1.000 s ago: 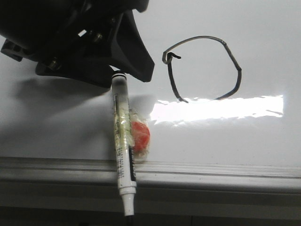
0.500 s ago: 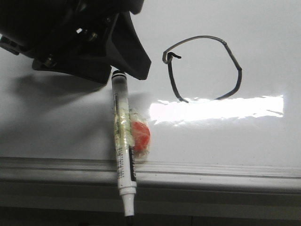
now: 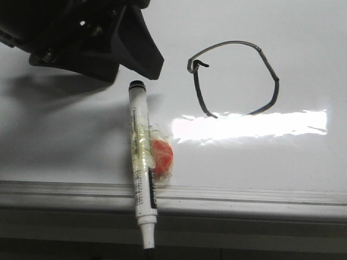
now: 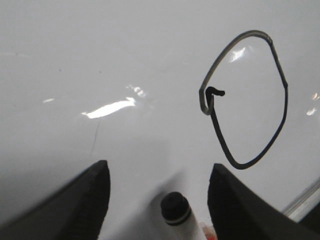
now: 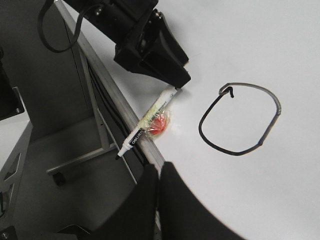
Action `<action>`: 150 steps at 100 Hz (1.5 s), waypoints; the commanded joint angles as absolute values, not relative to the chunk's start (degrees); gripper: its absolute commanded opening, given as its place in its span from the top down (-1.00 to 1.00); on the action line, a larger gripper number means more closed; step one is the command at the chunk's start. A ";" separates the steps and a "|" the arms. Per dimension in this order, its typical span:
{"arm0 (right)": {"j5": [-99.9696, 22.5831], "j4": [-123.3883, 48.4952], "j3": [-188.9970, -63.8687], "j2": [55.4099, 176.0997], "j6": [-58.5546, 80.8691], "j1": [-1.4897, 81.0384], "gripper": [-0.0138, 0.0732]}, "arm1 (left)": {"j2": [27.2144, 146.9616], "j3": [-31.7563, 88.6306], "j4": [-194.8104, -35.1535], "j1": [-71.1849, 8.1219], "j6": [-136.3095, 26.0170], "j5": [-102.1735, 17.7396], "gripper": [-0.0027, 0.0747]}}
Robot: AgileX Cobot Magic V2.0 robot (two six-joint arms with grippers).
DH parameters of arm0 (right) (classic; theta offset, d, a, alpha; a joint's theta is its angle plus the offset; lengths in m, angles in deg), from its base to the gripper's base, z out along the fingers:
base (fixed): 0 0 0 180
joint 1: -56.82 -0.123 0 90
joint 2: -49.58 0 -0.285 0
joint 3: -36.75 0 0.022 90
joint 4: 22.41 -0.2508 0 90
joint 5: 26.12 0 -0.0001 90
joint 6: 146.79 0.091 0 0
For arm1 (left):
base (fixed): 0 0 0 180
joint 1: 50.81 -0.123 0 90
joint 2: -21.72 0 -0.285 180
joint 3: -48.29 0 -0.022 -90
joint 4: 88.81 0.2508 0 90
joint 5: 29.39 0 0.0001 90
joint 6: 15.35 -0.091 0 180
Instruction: Write number 0 on whiteboard
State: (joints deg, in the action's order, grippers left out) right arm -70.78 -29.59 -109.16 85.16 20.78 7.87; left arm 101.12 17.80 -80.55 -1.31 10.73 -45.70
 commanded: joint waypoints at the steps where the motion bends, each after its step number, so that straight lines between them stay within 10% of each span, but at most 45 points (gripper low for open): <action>1: -66.33 -30.00 -110.59 85.30 20.78 8.32 0.79 | 99.86 20.35 -78.68 -1.81 10.97 -43.98 -0.14; 42: -65.39 -30.00 -110.59 85.30 20.78 8.32 0.79 | 92.45 22.27 -69.11 -1.81 10.97 -45.01 -0.08; 71: -60.60 -29.29 -109.26 82.93 20.78 8.32 0.79 | 79.98 20.40 -69.84 -1.71 10.97 -47.20 0.98; 150: -43.38 -23.88 -87.93 59.57 20.78 8.32 0.79 | 54.18 3.42 -72.11 -1.71 10.97 -47.97 0.98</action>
State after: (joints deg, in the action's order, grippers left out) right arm -48.37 -24.50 -86.56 58.79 20.87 7.87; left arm 53.76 1.89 -72.18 -1.63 10.73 -51.99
